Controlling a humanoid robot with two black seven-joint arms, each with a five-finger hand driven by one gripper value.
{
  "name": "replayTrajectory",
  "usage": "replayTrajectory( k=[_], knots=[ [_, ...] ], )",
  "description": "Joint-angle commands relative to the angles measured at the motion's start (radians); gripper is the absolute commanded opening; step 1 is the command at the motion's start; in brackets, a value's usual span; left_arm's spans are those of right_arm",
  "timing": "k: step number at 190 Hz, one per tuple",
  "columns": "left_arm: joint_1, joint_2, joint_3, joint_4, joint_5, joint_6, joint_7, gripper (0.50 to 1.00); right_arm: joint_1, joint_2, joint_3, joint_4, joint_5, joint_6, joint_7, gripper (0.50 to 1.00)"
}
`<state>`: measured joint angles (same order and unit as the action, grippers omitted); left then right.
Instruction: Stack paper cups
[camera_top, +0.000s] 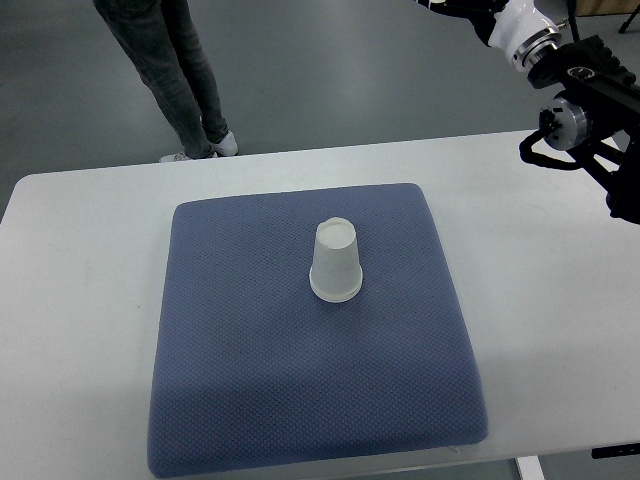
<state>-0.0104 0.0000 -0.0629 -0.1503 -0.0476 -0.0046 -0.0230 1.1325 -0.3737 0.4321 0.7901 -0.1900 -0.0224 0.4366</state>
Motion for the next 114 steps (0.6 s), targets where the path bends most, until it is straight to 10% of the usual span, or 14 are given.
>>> replayTrajectory(
  k=[1,114],
  knots=[
    [0.0,0.0,0.0,0.0,0.0,0.0,0.0,1.0,-0.019,0.002,-0.001,0.0,0.17,-0.089,-0.001,0.901],
    [0.0,0.0,0.0,0.0,0.0,0.0,0.0,1.0,-0.129,0.116,0.046,0.018,0.462,-0.056,-0.015,0.907]
  ],
)
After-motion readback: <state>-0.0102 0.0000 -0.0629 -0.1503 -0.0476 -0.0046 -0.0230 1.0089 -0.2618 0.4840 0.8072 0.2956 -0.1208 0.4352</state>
